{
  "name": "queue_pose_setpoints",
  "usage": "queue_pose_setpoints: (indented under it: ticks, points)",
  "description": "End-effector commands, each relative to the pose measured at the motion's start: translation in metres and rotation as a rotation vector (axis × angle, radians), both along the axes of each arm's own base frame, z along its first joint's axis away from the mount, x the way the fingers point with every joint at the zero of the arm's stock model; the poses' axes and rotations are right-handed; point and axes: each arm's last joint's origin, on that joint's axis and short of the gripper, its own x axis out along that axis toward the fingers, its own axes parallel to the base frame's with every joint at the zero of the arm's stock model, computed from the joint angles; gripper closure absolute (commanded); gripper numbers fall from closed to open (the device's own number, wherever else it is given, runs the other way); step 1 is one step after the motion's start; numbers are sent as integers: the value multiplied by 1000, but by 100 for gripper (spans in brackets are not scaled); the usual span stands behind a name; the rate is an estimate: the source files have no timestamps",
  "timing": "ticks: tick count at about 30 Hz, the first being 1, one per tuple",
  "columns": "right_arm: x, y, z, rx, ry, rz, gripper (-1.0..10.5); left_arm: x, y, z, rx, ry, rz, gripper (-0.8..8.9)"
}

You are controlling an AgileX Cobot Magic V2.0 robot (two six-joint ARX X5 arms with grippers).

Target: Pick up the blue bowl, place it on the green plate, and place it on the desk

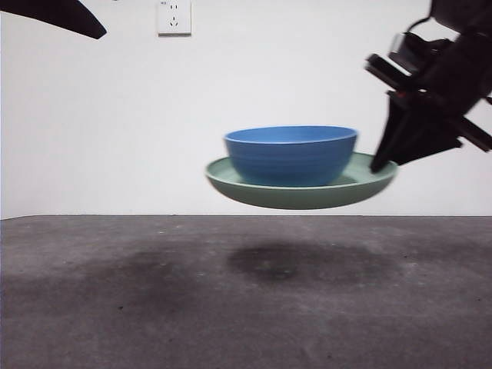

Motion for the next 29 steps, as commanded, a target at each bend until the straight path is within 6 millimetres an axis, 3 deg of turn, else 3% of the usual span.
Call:
queue_pose_setpoints:
  ticks: [1, 12, 19, 29]
  points:
    - [6, 15, -3, 50, 21, -9, 936, 1, -2, 3, -4, -19, -16, 623]
    - [21, 61, -47, 35, 85, 10, 936, 0, -2, 2, -2, -16, -16, 623]
    - [29, 67, -77, 9, 153, -3, 936, 0, -2, 2, -1, -14, -16, 623]
    - [29, 68, -82, 2, 169, 1, 934, 0, -2, 2, 0, -13, -16, 623]
